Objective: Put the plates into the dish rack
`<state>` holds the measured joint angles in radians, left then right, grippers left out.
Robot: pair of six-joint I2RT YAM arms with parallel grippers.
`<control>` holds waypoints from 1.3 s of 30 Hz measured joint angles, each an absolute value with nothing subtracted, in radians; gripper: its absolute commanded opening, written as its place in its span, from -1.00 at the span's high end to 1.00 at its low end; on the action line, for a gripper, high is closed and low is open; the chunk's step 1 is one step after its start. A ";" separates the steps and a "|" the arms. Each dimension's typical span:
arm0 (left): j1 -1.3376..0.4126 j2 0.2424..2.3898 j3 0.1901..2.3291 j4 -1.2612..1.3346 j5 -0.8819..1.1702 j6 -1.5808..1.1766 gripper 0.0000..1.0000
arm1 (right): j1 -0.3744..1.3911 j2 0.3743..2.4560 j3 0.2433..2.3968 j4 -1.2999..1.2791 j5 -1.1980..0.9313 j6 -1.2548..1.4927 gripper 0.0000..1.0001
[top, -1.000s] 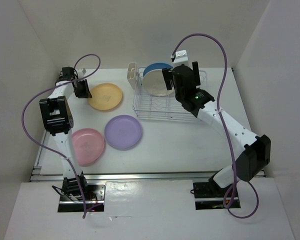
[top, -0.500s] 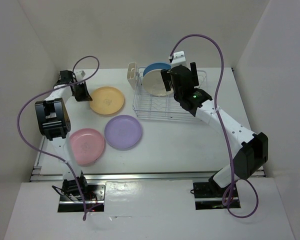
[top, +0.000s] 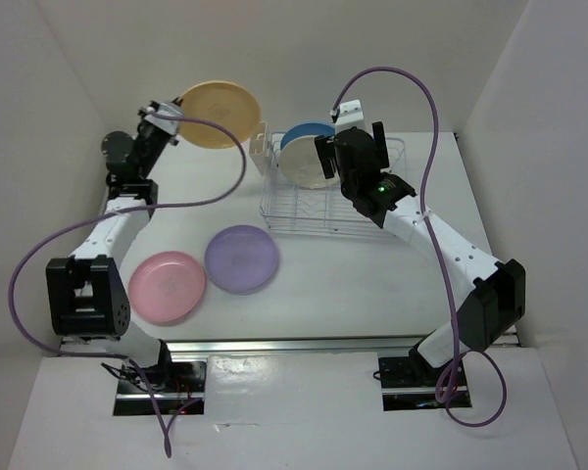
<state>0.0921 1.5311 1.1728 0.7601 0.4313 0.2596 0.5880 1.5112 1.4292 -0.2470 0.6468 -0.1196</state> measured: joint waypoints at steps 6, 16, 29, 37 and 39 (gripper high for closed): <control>-0.144 1.759 1.259 0.929 0.459 0.477 1.00 | 0.588 1.511 1.429 -0.249 0.653 -0.120 -1.00; -0.356 1.921 1.390 0.973 0.444 0.595 1.00 | 0.588 1.501 1.429 -0.276 0.704 -0.120 -1.00; -0.398 2.038 1.415 0.950 0.339 0.632 1.00 | 0.593 1.461 1.428 -0.310 0.754 -0.120 -1.00; -0.412 2.078 1.415 0.923 0.324 0.658 1.00 | 0.593 1.419 1.414 -0.318 0.768 -0.120 -1.00; -0.415 2.078 1.411 0.917 0.323 0.673 1.00 | 0.593 1.419 1.413 -0.319 0.768 -0.120 -1.00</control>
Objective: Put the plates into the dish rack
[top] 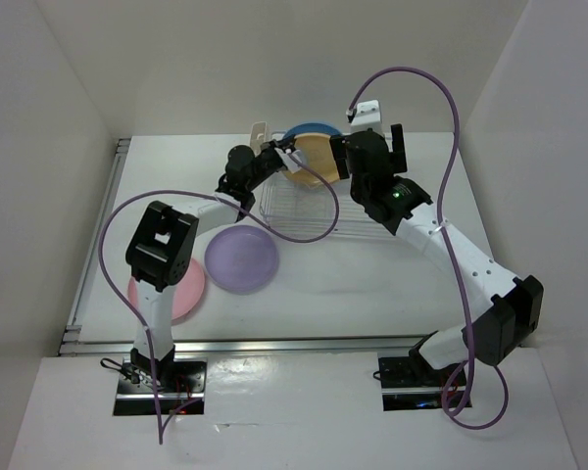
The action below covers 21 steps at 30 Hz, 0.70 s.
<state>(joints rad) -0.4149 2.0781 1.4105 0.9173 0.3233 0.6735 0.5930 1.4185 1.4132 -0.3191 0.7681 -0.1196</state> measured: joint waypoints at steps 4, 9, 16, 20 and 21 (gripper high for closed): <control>-0.415 2.078 1.373 0.916 0.319 0.690 1.00 | 0.593 1.419 1.413 -0.320 0.770 -0.120 -1.00; -0.408 2.078 1.318 0.913 0.303 0.725 0.36 | 0.593 1.419 1.413 -0.320 0.771 -0.120 -1.00; -0.400 2.078 1.272 0.871 0.215 0.673 -0.48 | 0.593 1.419 1.410 -0.319 0.770 -0.120 -1.00; -0.400 2.070 1.362 0.670 0.094 0.576 -0.55 | 0.593 1.419 1.390 -0.314 0.770 -0.120 -1.00; -0.400 2.070 1.422 0.573 0.056 0.544 -0.58 | 0.593 1.419 1.382 -0.314 0.770 -0.120 -1.00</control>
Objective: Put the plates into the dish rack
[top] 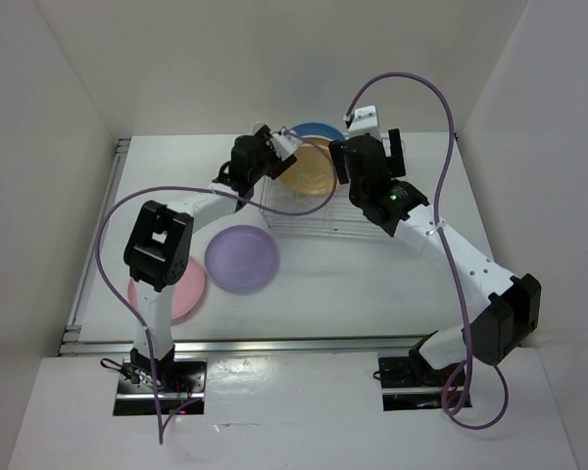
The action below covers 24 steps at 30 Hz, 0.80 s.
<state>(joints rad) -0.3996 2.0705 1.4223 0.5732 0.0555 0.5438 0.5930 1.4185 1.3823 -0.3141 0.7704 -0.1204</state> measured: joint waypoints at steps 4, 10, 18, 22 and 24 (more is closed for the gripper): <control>-0.407 2.010 1.615 0.243 -0.039 0.457 -0.56 | 0.593 1.419 1.364 -0.311 0.762 -0.120 -1.00; -0.293 1.760 1.730 -0.122 0.045 0.322 -0.49 | 0.593 1.432 1.363 -0.276 0.736 -0.123 -1.00; -0.163 1.475 1.540 -0.252 0.138 0.210 -0.33 | 0.593 1.480 1.363 -0.246 0.677 -0.132 -1.00; -0.177 1.482 1.446 -0.288 0.183 0.179 -0.30 | 0.593 1.481 1.363 -0.245 0.659 -0.129 -1.00; -0.176 1.490 1.438 -0.304 0.192 0.175 -0.30 | 0.593 1.481 1.363 -0.245 0.657 -0.128 -1.00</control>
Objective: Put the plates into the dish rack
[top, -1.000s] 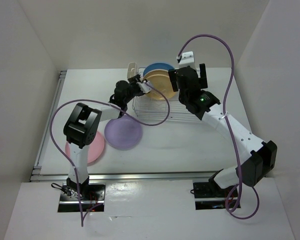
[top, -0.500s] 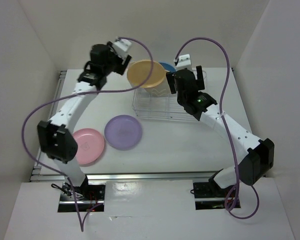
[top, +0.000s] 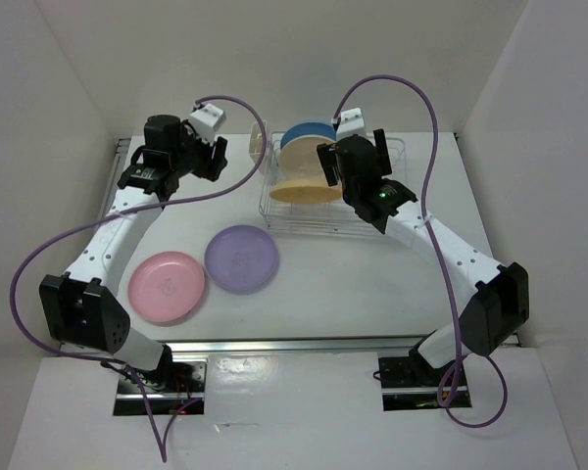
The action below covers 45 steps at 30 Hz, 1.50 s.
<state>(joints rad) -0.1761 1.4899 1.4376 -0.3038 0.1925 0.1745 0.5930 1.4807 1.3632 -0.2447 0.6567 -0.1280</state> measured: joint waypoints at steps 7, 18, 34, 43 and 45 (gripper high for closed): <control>-0.175 1.552 1.539 -0.276 0.253 0.141 -0.30 | 0.593 1.479 1.363 -0.245 0.658 -0.128 -1.00; -0.161 1.588 1.541 -0.384 0.305 0.125 -0.28 | 0.593 1.475 1.363 -0.245 0.659 -0.128 -1.00; 0.141 1.861 1.290 -0.598 0.619 0.159 0.01 | 0.593 1.495 1.362 -0.243 0.650 -0.129 -1.00; 0.133 1.962 1.304 -0.593 0.685 0.183 -0.01 | 0.593 1.494 1.338 -0.236 0.665 -0.148 -1.00; 0.132 1.962 1.302 -0.584 0.691 0.184 -0.01 | 0.593 1.494 1.338 -0.232 0.668 -0.151 -1.00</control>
<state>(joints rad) 0.1322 1.9621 1.3018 -0.5842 0.6910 0.1837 0.5930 1.4940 1.3380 -0.2321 0.6678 -0.1509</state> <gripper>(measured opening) 0.504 0.999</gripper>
